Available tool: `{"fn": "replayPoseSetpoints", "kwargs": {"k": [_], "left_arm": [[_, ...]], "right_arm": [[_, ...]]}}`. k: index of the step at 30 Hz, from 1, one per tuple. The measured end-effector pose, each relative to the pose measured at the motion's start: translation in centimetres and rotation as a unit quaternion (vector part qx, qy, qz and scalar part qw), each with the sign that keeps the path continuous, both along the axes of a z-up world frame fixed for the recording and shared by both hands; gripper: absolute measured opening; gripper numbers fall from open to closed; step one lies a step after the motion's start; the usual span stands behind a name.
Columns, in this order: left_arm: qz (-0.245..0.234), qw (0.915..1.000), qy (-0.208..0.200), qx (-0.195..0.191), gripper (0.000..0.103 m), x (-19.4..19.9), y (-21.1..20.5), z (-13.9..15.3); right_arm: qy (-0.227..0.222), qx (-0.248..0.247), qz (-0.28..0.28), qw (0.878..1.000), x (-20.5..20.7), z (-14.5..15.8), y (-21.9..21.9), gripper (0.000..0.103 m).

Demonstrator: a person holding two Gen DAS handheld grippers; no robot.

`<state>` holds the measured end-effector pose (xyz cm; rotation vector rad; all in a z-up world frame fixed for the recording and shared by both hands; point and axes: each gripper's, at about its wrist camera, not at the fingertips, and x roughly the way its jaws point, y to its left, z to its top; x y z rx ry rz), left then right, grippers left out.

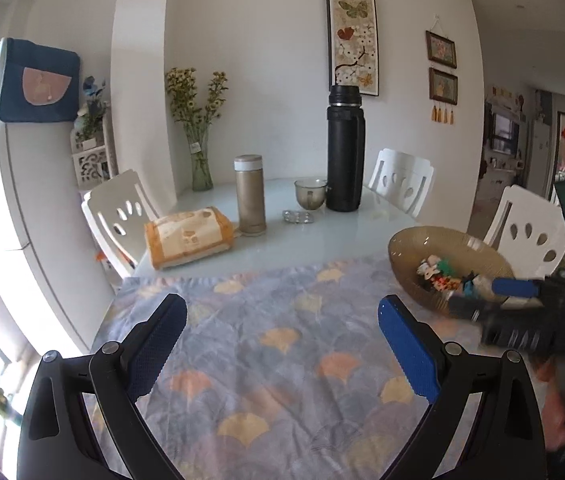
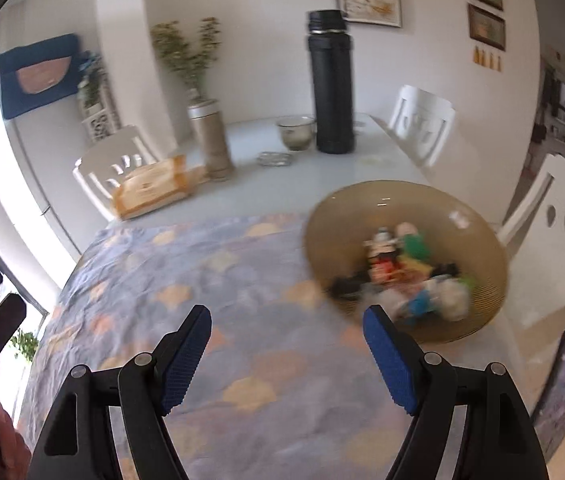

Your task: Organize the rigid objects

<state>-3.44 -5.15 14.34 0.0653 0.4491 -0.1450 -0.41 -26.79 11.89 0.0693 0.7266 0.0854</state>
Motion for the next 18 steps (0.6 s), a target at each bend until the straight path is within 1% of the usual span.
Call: {"fn": "replayPoseSetpoints", "kwargs": {"k": [2,3,4,6,10,14,16,18], "left_arm": [[0.015,0.9997,0.012,0.013,0.097,0.2,0.3,-1.7],[0.027,0.9991,0.029,0.018,0.097,0.5,0.5,-3.2],[0.029,0.9986,0.041,0.016,0.097,0.7,0.8,-4.2],[0.031,0.9975,0.064,0.006,0.097,1.2,1.3,-6.4],[0.036,0.9947,0.095,-0.015,0.097,2.4,2.2,-10.1],[0.043,0.9927,0.108,-0.035,0.097,2.7,2.9,-11.7],[0.043,0.9914,0.116,-0.042,0.097,2.9,3.0,-12.2],[0.044,0.9918,0.112,-0.042,0.097,2.8,3.0,-12.2]], "right_arm": [[0.006,-0.02,0.014,1.0,-0.7,-2.0,2.2,0.077],[0.019,-0.021,0.028,0.999,-0.7,-3.2,3.1,0.077],[0.037,-0.018,0.039,0.998,-0.8,-4.9,4.0,0.077],[0.056,-0.016,0.042,0.997,-0.6,-7.0,4.4,0.077],[0.067,-0.017,0.035,0.997,-0.1,-9.7,4.4,0.077],[0.068,-0.019,0.021,0.997,0.9,-10.4,3.8,0.077],[0.059,-0.021,0.017,0.998,1.1,-10.5,3.9,0.077],[0.052,-0.03,0.015,0.998,1.2,-10.5,4.0,0.077]]}}
